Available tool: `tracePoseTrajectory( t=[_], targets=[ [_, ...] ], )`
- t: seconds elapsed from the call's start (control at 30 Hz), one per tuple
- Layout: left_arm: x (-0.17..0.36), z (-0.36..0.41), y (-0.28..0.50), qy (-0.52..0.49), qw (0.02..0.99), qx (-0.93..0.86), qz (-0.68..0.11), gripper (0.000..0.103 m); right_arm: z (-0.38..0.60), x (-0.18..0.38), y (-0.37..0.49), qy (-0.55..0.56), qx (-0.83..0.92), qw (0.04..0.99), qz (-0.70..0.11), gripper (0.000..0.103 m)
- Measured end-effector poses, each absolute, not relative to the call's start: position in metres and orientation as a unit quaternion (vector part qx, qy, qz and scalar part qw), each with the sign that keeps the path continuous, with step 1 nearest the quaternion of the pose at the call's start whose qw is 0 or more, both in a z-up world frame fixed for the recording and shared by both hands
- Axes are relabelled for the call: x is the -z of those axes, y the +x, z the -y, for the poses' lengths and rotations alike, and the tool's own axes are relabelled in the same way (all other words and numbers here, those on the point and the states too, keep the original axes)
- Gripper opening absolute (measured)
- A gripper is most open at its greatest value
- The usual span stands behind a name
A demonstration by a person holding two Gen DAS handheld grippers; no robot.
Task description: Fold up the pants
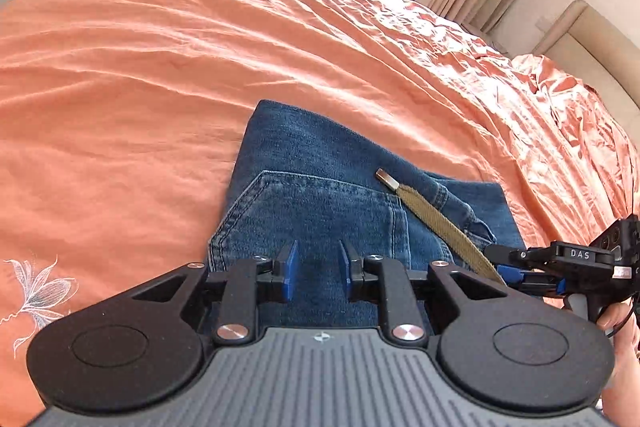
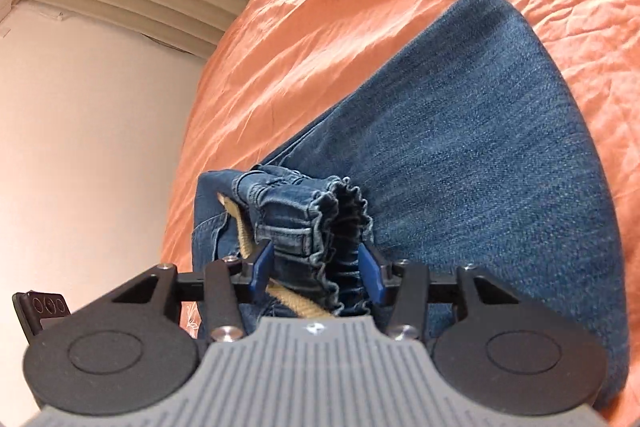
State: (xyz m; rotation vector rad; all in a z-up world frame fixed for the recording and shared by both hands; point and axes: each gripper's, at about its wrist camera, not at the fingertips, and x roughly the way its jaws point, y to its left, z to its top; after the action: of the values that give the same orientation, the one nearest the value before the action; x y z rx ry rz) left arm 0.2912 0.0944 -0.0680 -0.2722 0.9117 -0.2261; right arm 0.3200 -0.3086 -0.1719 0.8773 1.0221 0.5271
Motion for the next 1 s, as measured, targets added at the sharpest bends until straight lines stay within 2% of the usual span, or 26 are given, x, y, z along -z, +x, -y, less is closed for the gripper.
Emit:
tracePoseTrajectory(
  t=[0.1, 0.17, 0.23, 0.33, 0.63, 0.8, 0.9, 1.0],
  targets=[
    [0.075, -0.098, 0.295, -0.141, 0.890, 0.092, -0.423, 0.024, 0.306, 0.185, 0.326, 0.435, -0.257, 0.730, -0.460, 0.040],
    [0.081, -0.099, 0.298, -0.151, 0.890, 0.093, -0.420, 0.024, 0.303, 0.195, 0.332, 0.457, -0.263, 0.717, -0.457, 0.034],
    [0.085, -0.102, 0.301, -0.159, 0.890, 0.096, -0.417, 0.024, 0.300, 0.200, 0.336, 0.464, -0.262, 0.717, -0.450, 0.020],
    [0.086, -0.106, 0.300, -0.171, 0.893, 0.097, -0.405, 0.024, 0.299, 0.188, 0.330, 0.450, -0.265, 0.730, -0.441, 0.014],
    [0.064, -0.110, 0.294, -0.159, 0.910, 0.078, -0.374, 0.023, 0.269, 0.039, 0.329, 0.299, -0.286, 0.810, -0.416, 0.012],
    [0.040, -0.102, 0.295, -0.138, 0.924, 0.066, -0.350, 0.021, 0.276, -0.030, 0.344, 0.293, -0.293, 0.818, -0.398, 0.012],
    [0.035, -0.092, 0.295, -0.127, 0.927, 0.083, -0.343, 0.021, 0.294, -0.040, 0.351, 0.290, -0.258, 0.828, -0.404, 0.012],
    [0.039, -0.081, 0.297, -0.121, 0.926, 0.098, -0.345, 0.021, 0.328, -0.011, 0.348, 0.288, -0.202, 0.833, -0.426, 0.011]
  ],
)
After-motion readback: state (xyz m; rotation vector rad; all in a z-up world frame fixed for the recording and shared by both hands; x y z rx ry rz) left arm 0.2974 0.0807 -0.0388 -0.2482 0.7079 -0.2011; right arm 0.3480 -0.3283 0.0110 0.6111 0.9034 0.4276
